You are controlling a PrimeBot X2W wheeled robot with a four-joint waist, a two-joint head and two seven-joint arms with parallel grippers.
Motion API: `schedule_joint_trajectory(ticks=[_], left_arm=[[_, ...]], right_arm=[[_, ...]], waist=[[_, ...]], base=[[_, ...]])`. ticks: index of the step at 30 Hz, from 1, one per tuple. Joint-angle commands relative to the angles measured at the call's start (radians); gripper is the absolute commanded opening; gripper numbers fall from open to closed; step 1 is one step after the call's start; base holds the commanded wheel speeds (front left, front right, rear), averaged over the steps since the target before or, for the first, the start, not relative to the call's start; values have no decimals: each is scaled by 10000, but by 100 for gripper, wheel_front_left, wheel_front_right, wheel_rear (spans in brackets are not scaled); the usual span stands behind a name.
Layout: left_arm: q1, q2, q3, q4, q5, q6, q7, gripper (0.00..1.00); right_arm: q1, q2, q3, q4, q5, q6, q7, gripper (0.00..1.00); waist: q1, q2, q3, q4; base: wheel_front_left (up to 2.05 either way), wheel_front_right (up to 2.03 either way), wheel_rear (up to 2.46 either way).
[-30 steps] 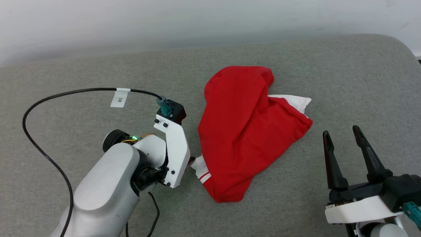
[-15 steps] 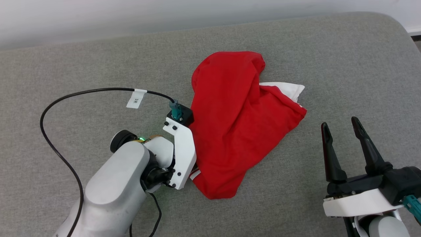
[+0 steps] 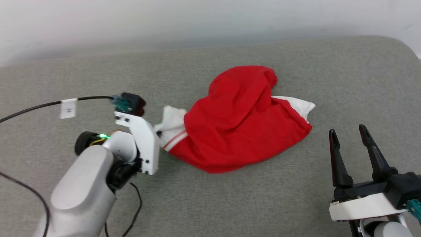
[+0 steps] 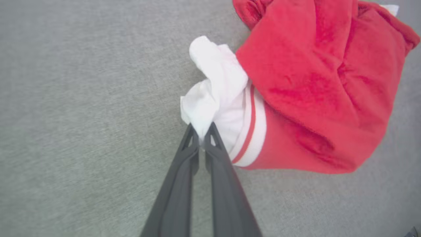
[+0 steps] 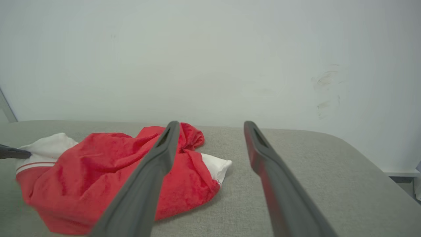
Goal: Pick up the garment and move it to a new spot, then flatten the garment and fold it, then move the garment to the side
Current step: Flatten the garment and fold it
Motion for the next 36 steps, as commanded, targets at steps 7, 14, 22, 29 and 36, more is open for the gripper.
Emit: schedule_joint_trajectory(ticks=[7,14,22,29,36], left_arm=[[882,715,775,-126,15,604,-1211,0],[2901,1048,1150,-586,-437,946,-1757,0],[4636,629,966,-1435,-691,1126,-2358,100],[4362,482,1235,-1944,274,1179,-5062,100],[4577,459,1176,-2341,1660,1258,-8194,100]], right_arm=[[302,9,-35,110,-178,-7,-20,100],[495,9,-145,145,-240,-7,-20,100],[667,9,-209,237,-313,-7,-20,100],[754,7,-250,180,-418,-7,-20,100],[920,7,-370,15,-416,-7,-20,100]], waist=[[-1,-1,-541,724],[-1,-1,-789,1007],[-1,-1,-1061,1258],[-1,-1,-1298,1378],[-1,-1,-1596,1438]], base=[[0,0,0],[0,0,0],[0,0,0],[0,0,0],[0,0,0]])
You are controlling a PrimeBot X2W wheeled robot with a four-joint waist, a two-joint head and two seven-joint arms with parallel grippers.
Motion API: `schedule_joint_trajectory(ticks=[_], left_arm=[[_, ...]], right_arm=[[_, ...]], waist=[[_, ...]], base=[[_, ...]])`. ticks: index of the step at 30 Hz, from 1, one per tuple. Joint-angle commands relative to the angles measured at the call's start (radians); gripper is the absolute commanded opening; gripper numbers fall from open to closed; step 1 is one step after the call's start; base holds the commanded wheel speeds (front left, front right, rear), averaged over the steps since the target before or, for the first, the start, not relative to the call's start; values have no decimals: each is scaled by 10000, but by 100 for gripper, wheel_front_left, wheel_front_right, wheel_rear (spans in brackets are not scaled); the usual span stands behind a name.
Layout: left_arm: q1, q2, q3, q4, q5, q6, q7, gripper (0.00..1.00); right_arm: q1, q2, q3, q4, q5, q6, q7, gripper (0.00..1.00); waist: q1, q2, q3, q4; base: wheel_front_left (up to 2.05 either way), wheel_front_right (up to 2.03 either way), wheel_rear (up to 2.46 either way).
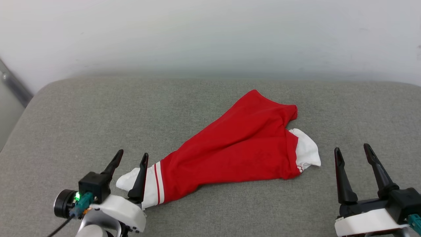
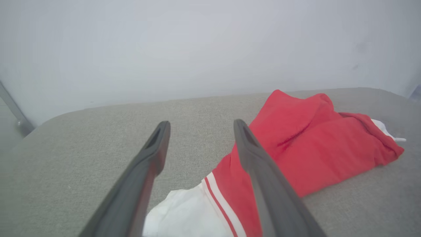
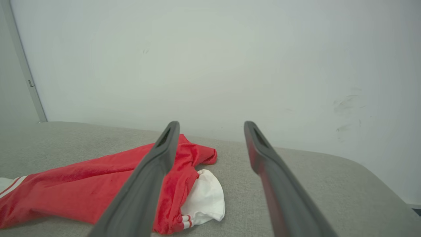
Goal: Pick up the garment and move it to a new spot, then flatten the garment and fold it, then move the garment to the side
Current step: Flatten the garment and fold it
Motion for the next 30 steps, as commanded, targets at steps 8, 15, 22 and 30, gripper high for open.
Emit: schedule_joint_trajectory(ticks=[8,15,22,30], left_arm=[[967,-579,659,-1448,1670,756,-765,100],[1374,-1116,1142,-2181,2492,427,-751,100],[1106,-1534,1400,-2055,2792,130,-752,100],[692,-2022,1723,-1888,3034,-294,-753,100]], right_arm=[[207,7,-38,-199,-54,-7,-20,100],[12,-131,-289,-159,12,-7,34,100],[-969,-1288,109,-163,745,-11,2287,100],[-3017,-3683,1383,436,3253,-5,8552,100]], waist=[[1,0,-45,-21],[1,0,350,88],[1,0,955,362],[1,0,1705,824]], base=[[0,0,0],[0,0,0],[0,0,0],[0,0,0]])
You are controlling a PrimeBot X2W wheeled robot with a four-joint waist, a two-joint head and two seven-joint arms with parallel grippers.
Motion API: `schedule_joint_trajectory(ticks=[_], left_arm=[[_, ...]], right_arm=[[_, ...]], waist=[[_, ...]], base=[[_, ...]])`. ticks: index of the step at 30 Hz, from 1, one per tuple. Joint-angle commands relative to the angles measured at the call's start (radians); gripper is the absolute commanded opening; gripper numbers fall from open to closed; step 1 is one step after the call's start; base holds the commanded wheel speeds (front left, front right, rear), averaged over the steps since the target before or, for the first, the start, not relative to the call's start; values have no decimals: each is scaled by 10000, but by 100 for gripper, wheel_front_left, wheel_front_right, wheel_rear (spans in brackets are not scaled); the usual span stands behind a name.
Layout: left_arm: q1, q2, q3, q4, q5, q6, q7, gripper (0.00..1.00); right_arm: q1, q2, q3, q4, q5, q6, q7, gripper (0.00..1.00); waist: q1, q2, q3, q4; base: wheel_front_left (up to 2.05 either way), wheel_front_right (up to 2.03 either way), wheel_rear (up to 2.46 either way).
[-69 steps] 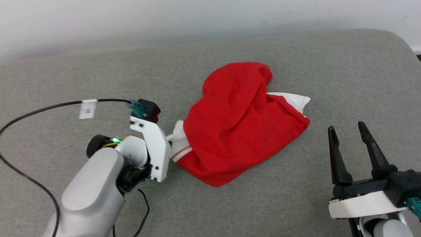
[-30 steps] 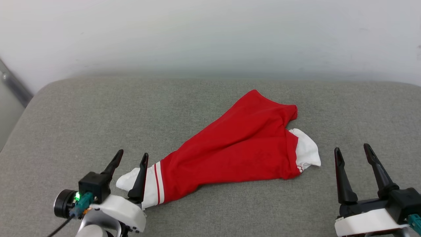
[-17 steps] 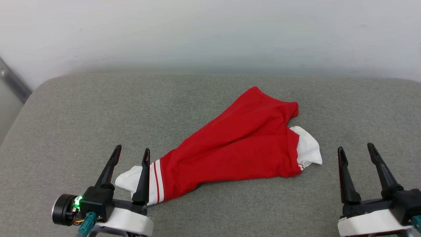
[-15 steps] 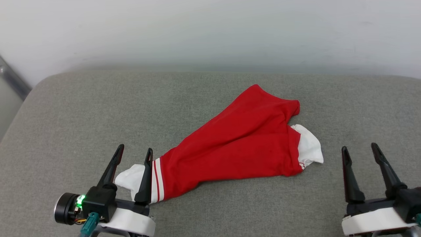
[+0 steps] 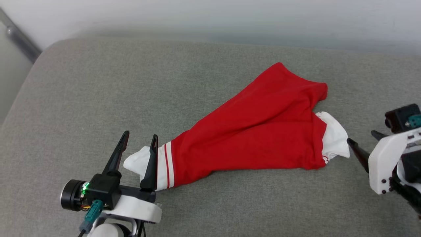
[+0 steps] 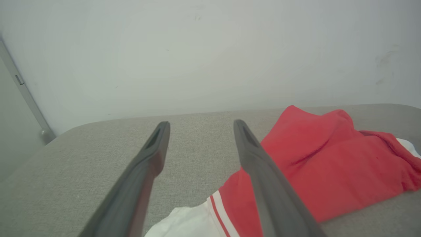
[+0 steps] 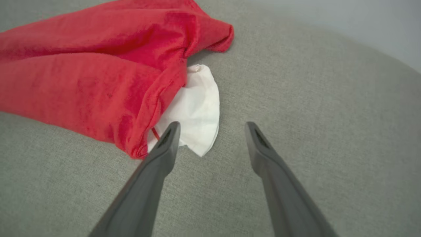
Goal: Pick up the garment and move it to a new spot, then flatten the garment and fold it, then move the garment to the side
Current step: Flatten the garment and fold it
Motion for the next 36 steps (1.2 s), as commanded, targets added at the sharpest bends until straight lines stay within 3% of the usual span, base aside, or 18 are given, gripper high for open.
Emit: schedule_joint_trajectory(ticks=[1,6,11,14,24,25,26,36], left_arm=[[-190,-90,55,7,96,-94,-25,100],[-525,-388,172,32,274,-296,-25,100],[-792,-658,318,80,399,-503,-25,100],[-885,-783,387,67,459,-618,-26,100],[-956,-1118,576,162,649,-843,-26,100],[-919,-1128,630,192,668,-847,-26,100],[-873,-1136,683,217,688,-865,-26,100],[-417,-1227,991,429,778,-1021,-26,100]], right_arm=[[-416,-224,127,100,361,-10,729,100],[-1341,-566,490,716,1425,-5,3482,100],[-1879,-649,617,1343,1625,-5,5096,100],[-1991,-785,626,1702,1434,-5,5461,100],[-1023,-765,623,3535,1100,-14,5100,100],[-933,-785,672,3609,1124,-14,5108,32],[-879,-806,710,3638,1193,-14,5128,0],[-333,-1167,36,2876,1681,-11,4835,0]], waist=[[0,-1,273,263],[0,-1,689,729],[0,-1,1045,1197],[0,-1,1276,1432],[0,-1,1449,1768],[0,-1,1395,1742],[0,-1,1330,1705],[0,-1,176,911]], base=[[0,0,0],[0,0,0],[0,0,0],[0,0,0],[0,0,0],[0,0,0],[0,0,0],[0,0,0]])
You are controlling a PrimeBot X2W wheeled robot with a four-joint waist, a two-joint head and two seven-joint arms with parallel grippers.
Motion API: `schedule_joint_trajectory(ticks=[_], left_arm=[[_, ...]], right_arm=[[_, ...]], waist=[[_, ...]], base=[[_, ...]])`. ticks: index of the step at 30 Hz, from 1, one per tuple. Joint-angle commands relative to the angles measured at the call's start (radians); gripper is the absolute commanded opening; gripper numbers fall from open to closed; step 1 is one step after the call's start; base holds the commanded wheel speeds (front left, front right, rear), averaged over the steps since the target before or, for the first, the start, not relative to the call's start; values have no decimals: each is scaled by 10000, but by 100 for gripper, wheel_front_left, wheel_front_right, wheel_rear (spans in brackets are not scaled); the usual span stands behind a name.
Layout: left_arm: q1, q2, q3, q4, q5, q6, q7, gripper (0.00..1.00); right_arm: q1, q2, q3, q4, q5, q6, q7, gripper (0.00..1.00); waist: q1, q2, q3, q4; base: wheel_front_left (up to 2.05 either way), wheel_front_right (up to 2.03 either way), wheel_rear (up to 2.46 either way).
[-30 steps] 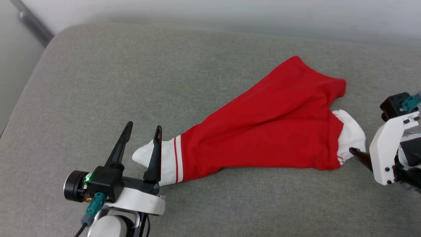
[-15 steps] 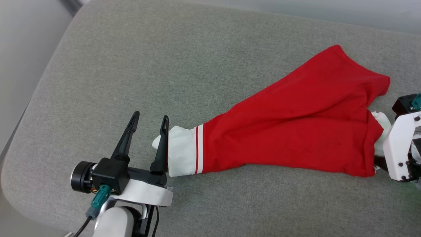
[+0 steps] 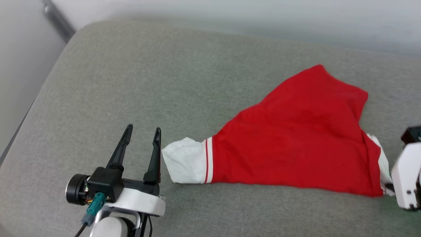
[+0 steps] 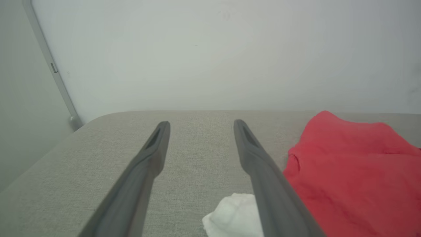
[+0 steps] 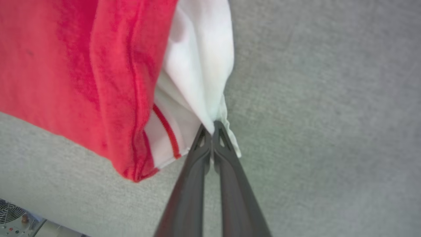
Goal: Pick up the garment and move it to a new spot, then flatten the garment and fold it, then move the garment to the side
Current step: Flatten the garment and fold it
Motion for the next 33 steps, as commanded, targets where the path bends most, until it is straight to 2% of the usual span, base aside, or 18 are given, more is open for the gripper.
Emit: schedule_joint_trajectory(ticks=[1,7,16,19,20,21,28,33], left_arm=[[170,-45,87,36,46,-41,-26,100],[584,-7,348,92,101,-112,-26,100],[843,-54,352,65,188,-193,-26,100],[875,-68,374,88,153,-202,-26,100],[892,-71,391,117,120,-190,-26,100],[919,-72,395,145,105,-212,-26,100],[992,-41,495,258,59,-284,-26,100],[1153,-26,551,220,-33,-328,-26,100]], right_arm=[[710,-52,-213,76,41,-21,-23,0],[1990,304,-1490,-745,-15,-18,-418,0],[4000,1546,-3827,-1704,-1082,-16,-722,0],[4342,1958,-4001,-1852,-1478,-16,-853,0],[4392,2101,-3987,-1858,-1483,-16,-903,40],[4403,2226,-3947,-1921,-1452,-16,-1009,100],[3729,2278,-3680,-2834,-1409,-15,-3217,100],[3633,2406,-3489,-3807,-880,-15,-5546,100]], waist=[[-1,0,-502,-440],[-1,0,-1089,-1040],[-1,0,-1320,-1448],[-1,0,-1332,-1536],[-1,0,-1355,-1565],[-1,0,-1375,-1593],[-1,0,-1708,-1812],[-1,0,-1966,-1965]], base=[[0,0,0],[0,0,0],[0,0,0],[0,0,0],[0,0,0],[0,0,0],[0,0,0],[0,0,0]])
